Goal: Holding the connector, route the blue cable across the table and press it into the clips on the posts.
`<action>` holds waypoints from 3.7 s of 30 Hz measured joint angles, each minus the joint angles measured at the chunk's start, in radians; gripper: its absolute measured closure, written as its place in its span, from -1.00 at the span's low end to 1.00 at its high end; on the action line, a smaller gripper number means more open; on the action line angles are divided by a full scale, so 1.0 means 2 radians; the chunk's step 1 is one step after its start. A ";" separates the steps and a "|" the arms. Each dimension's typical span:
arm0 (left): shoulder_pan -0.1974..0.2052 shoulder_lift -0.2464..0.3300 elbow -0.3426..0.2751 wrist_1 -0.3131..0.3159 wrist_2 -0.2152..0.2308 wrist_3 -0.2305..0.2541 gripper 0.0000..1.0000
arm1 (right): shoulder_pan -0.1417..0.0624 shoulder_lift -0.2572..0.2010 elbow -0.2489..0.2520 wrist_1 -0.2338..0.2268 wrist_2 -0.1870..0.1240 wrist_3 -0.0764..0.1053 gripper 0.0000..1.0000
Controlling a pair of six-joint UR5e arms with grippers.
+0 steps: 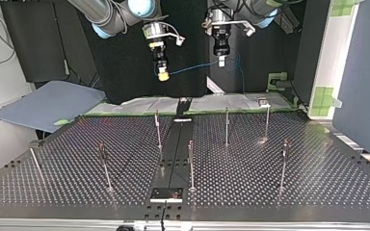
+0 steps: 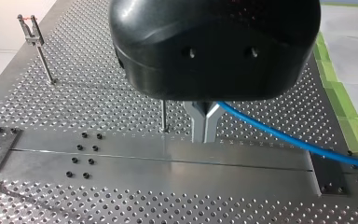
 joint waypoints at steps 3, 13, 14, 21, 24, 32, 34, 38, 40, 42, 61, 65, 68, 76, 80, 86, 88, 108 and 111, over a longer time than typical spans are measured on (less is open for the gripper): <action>0.000 0.000 0.000 0.000 0.000 0.000 0.97 | 0.000 0.000 0.000 0.000 0.000 0.000 1.00; 0.000 0.000 0.000 0.000 0.000 0.000 0.97 | 0.000 0.000 0.000 0.000 0.000 0.000 1.00; 0.000 0.000 0.000 0.000 0.000 0.000 0.97 | 0.000 0.000 0.000 0.000 0.000 0.000 1.00; 0.000 0.000 0.000 0.000 0.000 0.000 0.97 | 0.000 0.000 0.000 0.000 0.000 0.000 1.00; 0.000 0.000 0.000 0.000 0.000 0.000 0.97 | 0.000 0.000 0.000 0.000 0.000 0.000 1.00; 0.000 0.000 0.000 0.000 0.000 0.000 0.97 | 0.000 0.000 0.000 0.000 0.000 0.000 1.00; 0.000 0.000 0.000 0.000 0.000 0.000 0.97 | 0.000 0.000 0.000 0.000 0.000 0.000 1.00; 0.000 0.000 0.000 0.000 0.000 0.000 0.97 | 0.000 0.000 0.000 0.000 0.000 0.000 1.00; 0.000 0.000 0.000 0.000 0.000 0.000 0.97 | 0.000 0.000 0.000 0.000 0.000 0.000 1.00; 0.000 0.000 0.000 0.000 0.000 0.000 0.97 | 0.000 0.000 0.000 0.000 0.000 0.000 1.00; 0.000 0.000 0.000 0.000 0.000 0.000 0.97 | 0.000 0.000 0.000 0.000 0.000 0.000 1.00; 0.000 0.000 0.000 0.000 0.000 0.000 0.97 | 0.000 0.000 0.000 0.000 0.000 0.000 1.00; 0.000 0.000 0.000 0.000 0.000 0.000 0.97 | 0.000 0.000 0.000 0.000 0.000 0.000 1.00; 0.000 0.000 0.000 0.000 0.000 0.000 0.97 | 0.000 0.000 0.000 0.000 0.000 0.000 1.00; 0.000 0.000 0.000 0.000 0.000 0.000 0.97 | 0.000 0.000 0.000 0.000 0.000 0.000 1.00; 0.000 0.000 0.000 0.000 0.000 0.000 0.97 | 0.000 0.000 0.000 0.000 0.000 0.000 1.00; 0.000 0.000 0.001 0.000 0.000 0.000 0.97 | 0.000 0.000 0.000 0.000 0.000 0.000 1.00; 0.001 0.000 0.001 0.001 0.000 0.001 0.97 | 0.009 0.060 -0.005 0.045 0.002 -0.004 1.00; 0.002 0.002 -0.001 -0.001 -0.002 0.002 0.97 | 0.009 0.061 -0.005 0.045 0.002 -0.004 1.00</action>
